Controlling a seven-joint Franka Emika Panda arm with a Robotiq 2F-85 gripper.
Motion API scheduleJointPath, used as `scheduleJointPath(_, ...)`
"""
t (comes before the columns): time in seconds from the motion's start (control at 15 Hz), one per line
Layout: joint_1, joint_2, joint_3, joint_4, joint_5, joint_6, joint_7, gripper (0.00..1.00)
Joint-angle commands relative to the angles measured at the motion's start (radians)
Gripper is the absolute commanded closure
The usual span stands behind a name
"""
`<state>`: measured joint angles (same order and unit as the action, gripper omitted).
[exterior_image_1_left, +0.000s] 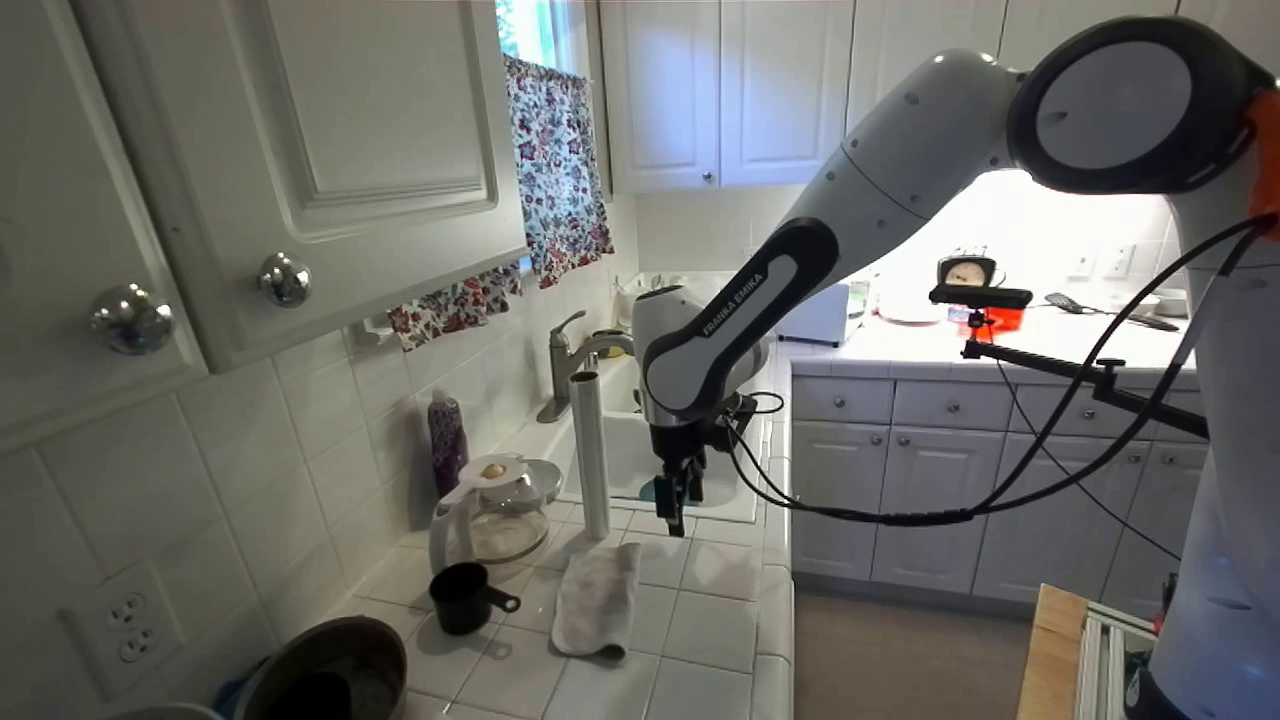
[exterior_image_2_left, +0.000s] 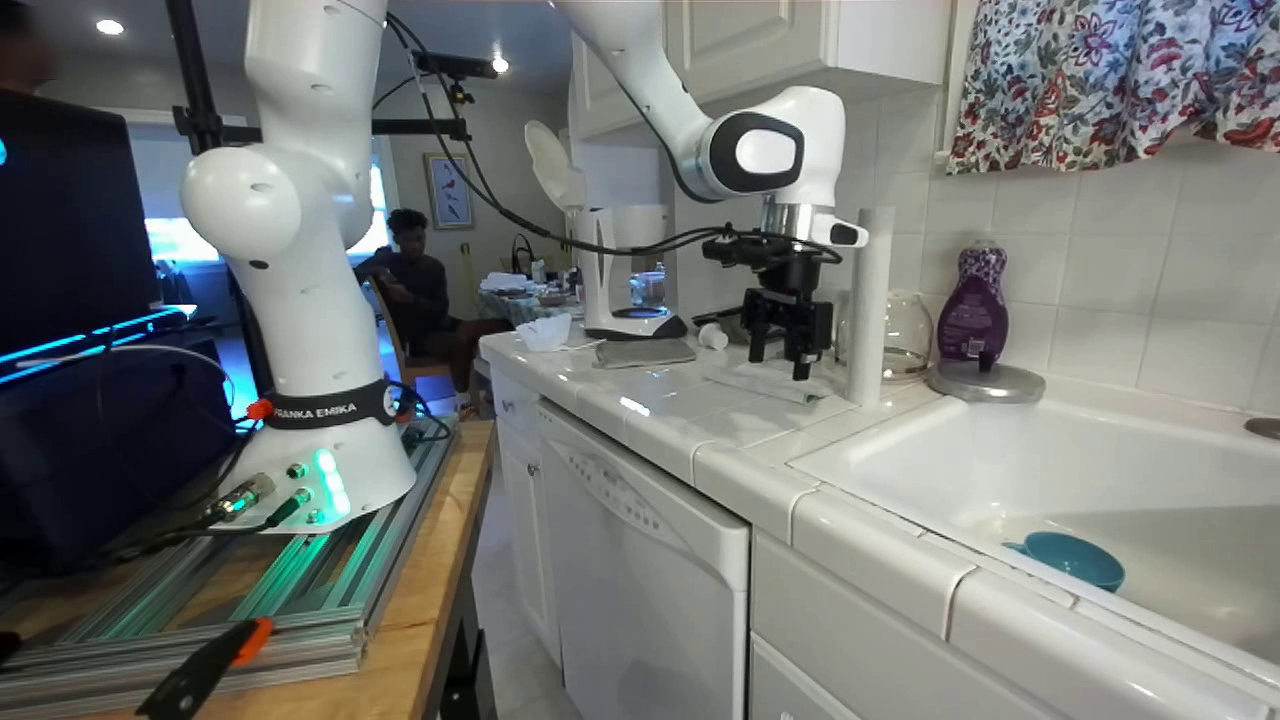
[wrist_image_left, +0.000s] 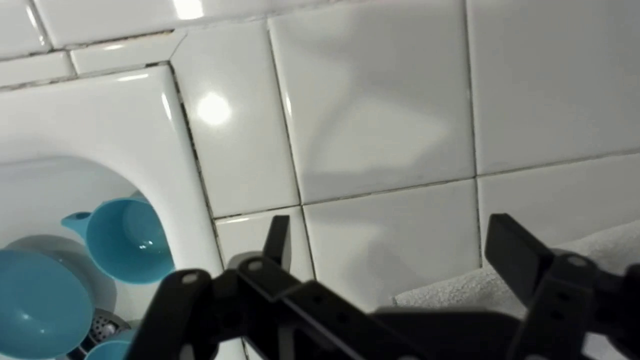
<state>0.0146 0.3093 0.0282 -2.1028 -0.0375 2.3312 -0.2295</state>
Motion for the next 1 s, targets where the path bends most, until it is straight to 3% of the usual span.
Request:
scheduleJointPath(0.0, -0.016, 0.024, 0.005, 0.007, -0.060, 0.080, -0.097, 0.00)
scheduleJointPath(0.27, -0.008, 0.018, -0.002, -0.028, -0.122, 0.177, -0.103, 0.00)
scheduleJointPath(0.6, -0.018, 0.029, 0.009, -0.007, -0.090, 0.143, -0.110, 0.00)
scheduleJointPath(0.93, -0.036, 0.091, 0.038, -0.017, -0.081, 0.326, -0.192, 0.00)
